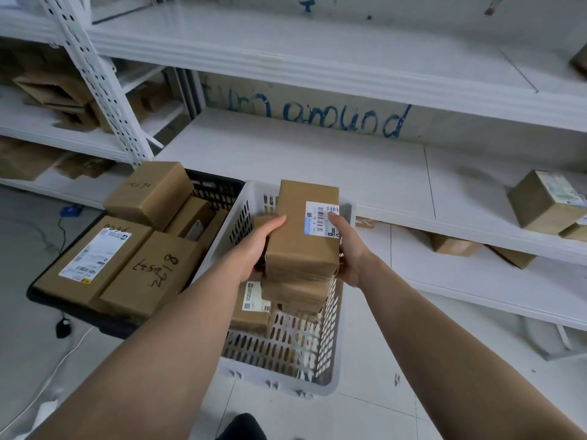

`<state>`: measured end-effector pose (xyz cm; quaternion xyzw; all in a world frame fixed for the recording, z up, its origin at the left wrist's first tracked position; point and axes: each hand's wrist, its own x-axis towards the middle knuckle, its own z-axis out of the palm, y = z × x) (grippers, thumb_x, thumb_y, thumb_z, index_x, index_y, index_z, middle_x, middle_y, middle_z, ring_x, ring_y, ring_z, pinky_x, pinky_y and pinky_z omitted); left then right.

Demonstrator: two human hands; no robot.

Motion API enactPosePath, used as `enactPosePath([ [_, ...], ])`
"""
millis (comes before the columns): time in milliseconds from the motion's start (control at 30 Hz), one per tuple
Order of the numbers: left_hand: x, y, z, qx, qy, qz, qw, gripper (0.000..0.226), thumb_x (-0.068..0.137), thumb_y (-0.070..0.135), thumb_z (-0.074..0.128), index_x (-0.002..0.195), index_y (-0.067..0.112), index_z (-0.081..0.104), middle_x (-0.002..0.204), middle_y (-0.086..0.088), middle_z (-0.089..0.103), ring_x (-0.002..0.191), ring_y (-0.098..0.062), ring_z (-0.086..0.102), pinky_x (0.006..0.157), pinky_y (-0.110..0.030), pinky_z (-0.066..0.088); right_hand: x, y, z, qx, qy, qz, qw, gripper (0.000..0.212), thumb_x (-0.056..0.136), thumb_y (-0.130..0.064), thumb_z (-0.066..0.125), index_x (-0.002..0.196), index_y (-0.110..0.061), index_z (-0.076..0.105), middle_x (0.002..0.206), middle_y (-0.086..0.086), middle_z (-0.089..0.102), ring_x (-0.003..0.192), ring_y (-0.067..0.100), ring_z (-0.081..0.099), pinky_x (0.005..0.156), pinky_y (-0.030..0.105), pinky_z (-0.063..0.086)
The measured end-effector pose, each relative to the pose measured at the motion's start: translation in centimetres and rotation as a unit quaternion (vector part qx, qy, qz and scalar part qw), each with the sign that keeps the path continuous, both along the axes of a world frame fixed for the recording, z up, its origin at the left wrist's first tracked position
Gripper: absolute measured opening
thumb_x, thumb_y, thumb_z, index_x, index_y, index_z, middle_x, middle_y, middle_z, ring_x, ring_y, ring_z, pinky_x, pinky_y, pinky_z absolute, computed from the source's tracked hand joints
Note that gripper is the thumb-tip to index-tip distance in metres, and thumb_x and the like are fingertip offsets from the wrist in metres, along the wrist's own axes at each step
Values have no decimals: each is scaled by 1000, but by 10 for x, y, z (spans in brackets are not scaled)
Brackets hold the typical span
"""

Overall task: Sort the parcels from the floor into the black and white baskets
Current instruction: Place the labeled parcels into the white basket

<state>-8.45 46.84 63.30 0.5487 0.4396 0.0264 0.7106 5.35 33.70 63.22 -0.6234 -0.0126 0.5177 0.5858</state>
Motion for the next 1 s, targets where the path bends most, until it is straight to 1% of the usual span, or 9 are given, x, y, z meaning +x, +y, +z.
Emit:
enactPosePath([
  [133, 20, 27, -1, 2, -12, 5, 1000, 38, 79, 61, 61, 101, 31, 69, 105, -2, 73, 108, -27, 63, 108, -48, 37, 15, 26, -2, 9, 11, -12, 1000, 53, 86, -59, 58, 117, -17, 66, 98, 6, 72, 84, 20, 68, 73, 32, 54],
  [267, 39, 62, -7, -4, -8, -1, 1000, 34, 84, 56, 58, 101, 29, 69, 105, -4, 73, 107, -27, 64, 105, -44, 40, 27, 57, -15, 16, 33, -28, 999, 54, 86, -60, 57, 114, -14, 68, 78, 2, 74, 67, 16, 70, 67, 29, 53],
  [367, 48, 92, -13, -10, 3, -3, 1000, 38, 83, 57, 58, 102, 26, 70, 104, -6, 73, 106, -27, 64, 103, -42, 43, 31, 87, -24, -7, 25, -42, 999, 64, 77, -64, 64, 116, -14, 68, 94, 7, 76, 92, 23, 70, 95, 38, 52],
  [433, 52, 112, -18, -21, 8, 0, 1000, 40, 84, 56, 57, 103, 24, 70, 104, -7, 73, 103, -27, 65, 96, -39, 46, 34, 107, -30, -15, 20, -40, 999, 68, 72, -66, 66, 117, -15, 67, 102, 8, 75, 101, 26, 69, 103, 42, 47],
  [533, 54, 137, -25, -38, 11, 2, 999, 34, 88, 52, 55, 99, 24, 69, 99, -6, 73, 94, -24, 65, 84, -35, 46, 37, 134, -40, -15, 33, -53, 998, 61, 77, -61, 67, 117, -14, 67, 99, 10, 76, 98, 26, 71, 99, 42, 51],
  [667, 54, 161, -36, -66, 3, 16, 998, 31, 89, 48, 54, 99, 22, 68, 99, -8, 72, 94, -25, 63, 91, -38, 45, 37, 157, -48, -4, 36, -46, 998, 40, 89, -52, 60, 102, -15, 67, 78, 2, 76, 74, 17, 72, 66, 28, 54],
  [833, 55, 177, -43, -90, -11, 1, 996, 30, 89, 46, 53, 98, 22, 68, 94, -7, 72, 92, -26, 64, 91, -40, 46, 37, 168, -46, -11, 21, -52, 998, 38, 92, -53, 55, 99, -17, 67, 67, -1, 74, 60, 13, 71, 54, 22, 53],
  [900, 54, 177, -42, -92, -6, -20, 996, 33, 88, 47, 55, 103, 21, 68, 97, -7, 73, 94, -26, 65, 91, -39, 46, 36, 166, -47, -7, 26, -60, 998, 42, 89, -54, 57, 100, -16, 69, 76, 2, 75, 68, 18, 72, 63, 25, 55],
  [1000, 51, 175, -37, -95, 9, -58, 994, 36, 87, 48, 57, 103, 19, 70, 100, -9, 73, 95, -28, 66, 89, -37, 48, 28, 161, -47, -32, 8, -76, 997, 60, 70, -63, 66, 106, -16, 72, 97, 8, 71, 90, 26, 63, 83, 35, 45],
])
